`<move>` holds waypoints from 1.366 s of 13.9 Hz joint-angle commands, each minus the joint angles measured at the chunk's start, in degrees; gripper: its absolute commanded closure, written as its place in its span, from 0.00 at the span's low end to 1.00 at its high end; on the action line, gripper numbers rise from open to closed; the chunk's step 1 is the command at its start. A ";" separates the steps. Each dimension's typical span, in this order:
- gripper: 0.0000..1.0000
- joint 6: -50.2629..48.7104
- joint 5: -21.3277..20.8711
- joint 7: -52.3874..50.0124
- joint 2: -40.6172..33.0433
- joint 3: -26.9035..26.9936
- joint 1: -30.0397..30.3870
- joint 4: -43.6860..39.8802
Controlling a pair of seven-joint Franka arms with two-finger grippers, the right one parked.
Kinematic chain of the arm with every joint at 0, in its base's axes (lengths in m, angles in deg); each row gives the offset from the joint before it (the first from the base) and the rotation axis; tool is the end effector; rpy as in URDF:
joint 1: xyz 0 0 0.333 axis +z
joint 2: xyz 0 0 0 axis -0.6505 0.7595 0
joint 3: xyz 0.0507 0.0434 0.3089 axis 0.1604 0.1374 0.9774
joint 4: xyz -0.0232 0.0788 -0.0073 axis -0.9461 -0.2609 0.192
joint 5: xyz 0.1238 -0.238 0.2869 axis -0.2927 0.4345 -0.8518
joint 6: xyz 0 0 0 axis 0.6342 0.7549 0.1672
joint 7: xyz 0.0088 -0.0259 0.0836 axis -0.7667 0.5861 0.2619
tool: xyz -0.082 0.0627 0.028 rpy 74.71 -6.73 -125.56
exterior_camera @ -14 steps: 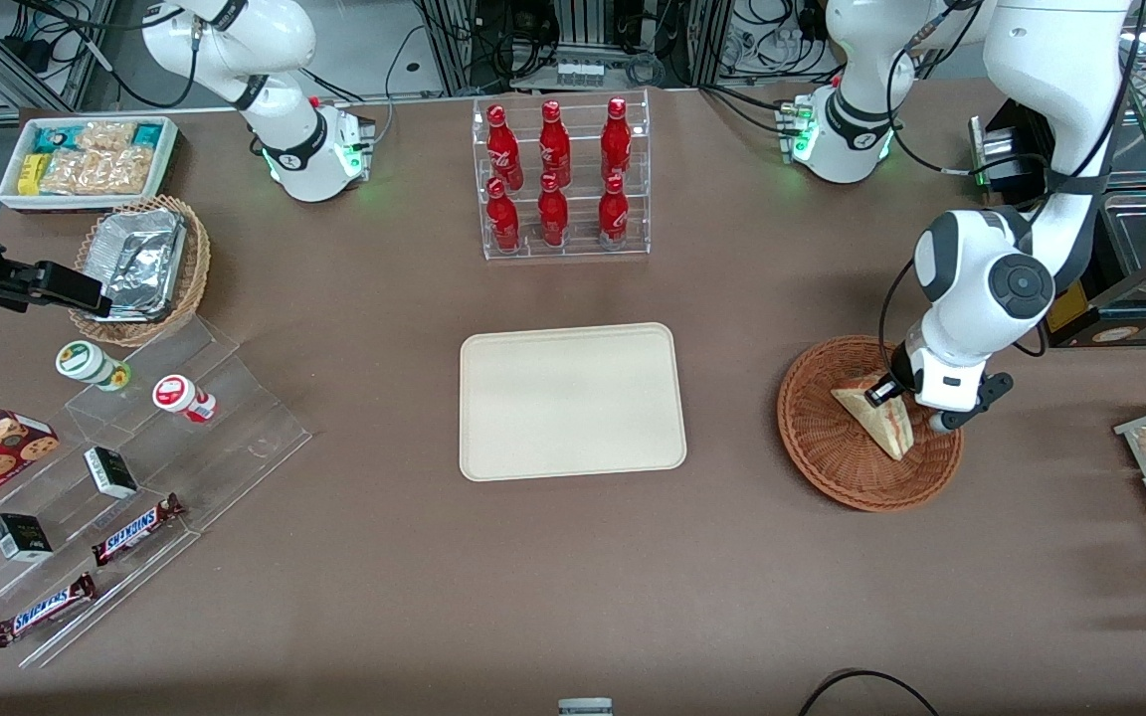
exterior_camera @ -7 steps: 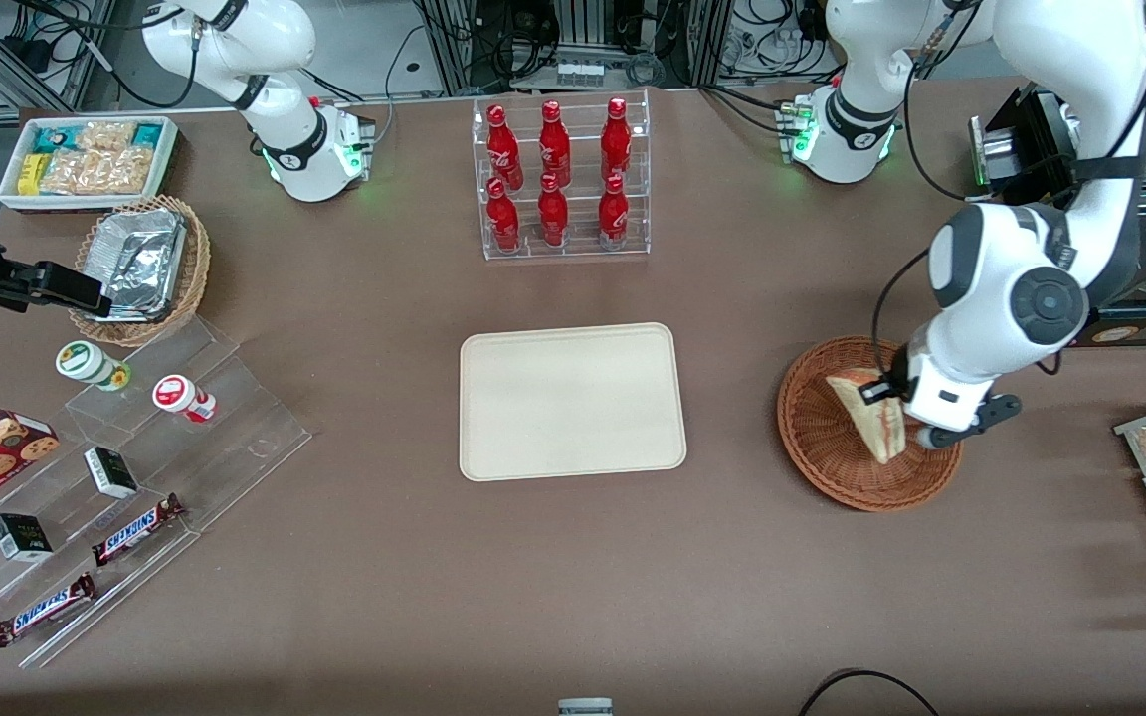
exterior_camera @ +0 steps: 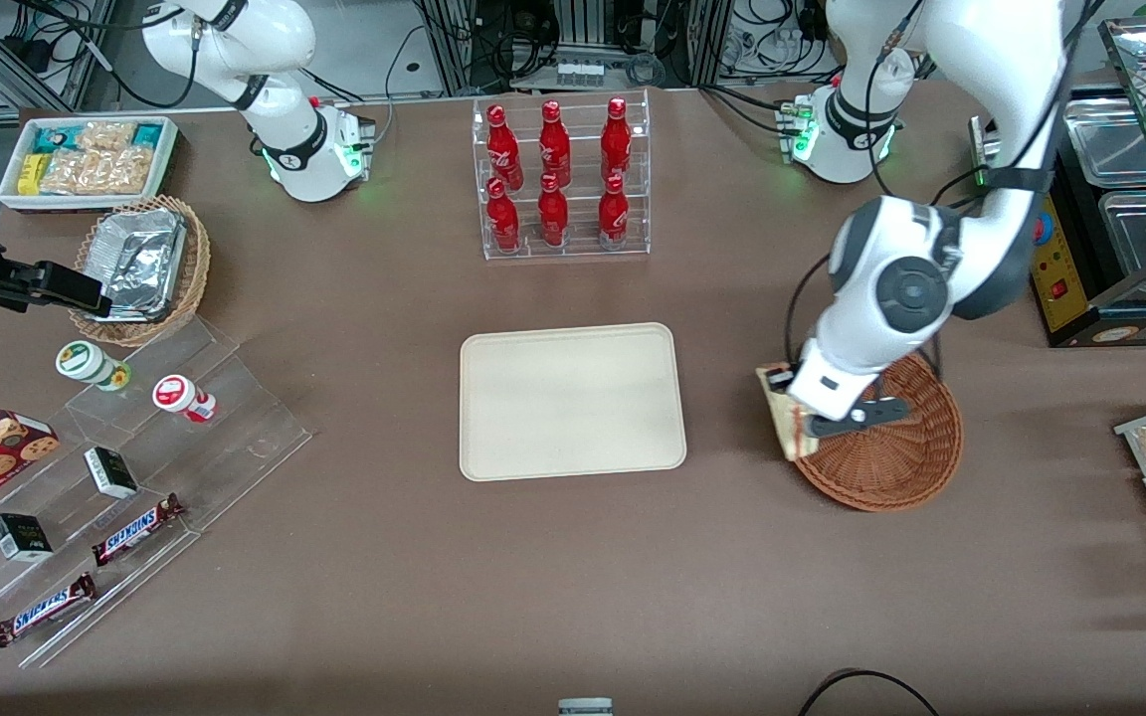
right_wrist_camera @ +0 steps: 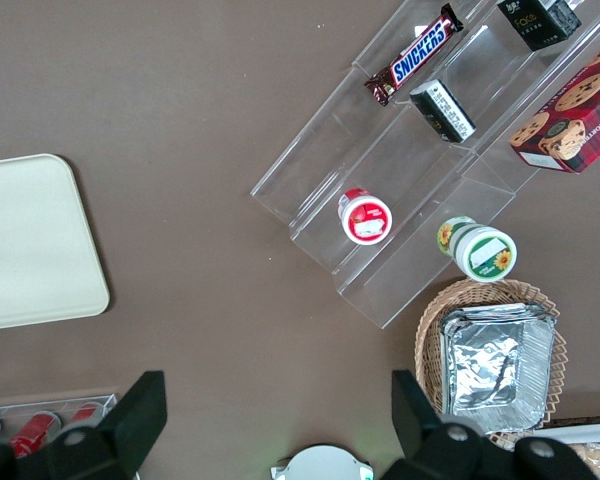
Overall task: Place sandwich from basket to tray
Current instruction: 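Lift the sandwich and carry it with the left gripper over the tray, then lower the sandwich onto the tray and open the left gripper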
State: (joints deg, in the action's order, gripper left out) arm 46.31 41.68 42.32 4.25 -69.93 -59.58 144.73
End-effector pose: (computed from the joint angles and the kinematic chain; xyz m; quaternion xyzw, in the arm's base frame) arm 0.5555 -0.2416 0.3390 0.9964 0.0710 -0.0470 0.0014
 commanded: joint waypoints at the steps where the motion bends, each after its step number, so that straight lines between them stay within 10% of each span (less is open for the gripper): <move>1: 1.00 -2.65 -0.07 -2.31 5.25 0.81 -5.07 -5.89; 19: 1.00 -2.12 0.45 -22.53 27.14 0.72 -23.27 -30.42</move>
State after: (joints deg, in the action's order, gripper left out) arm 45.62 41.68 22.21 28.88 -69.94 -81.14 118.36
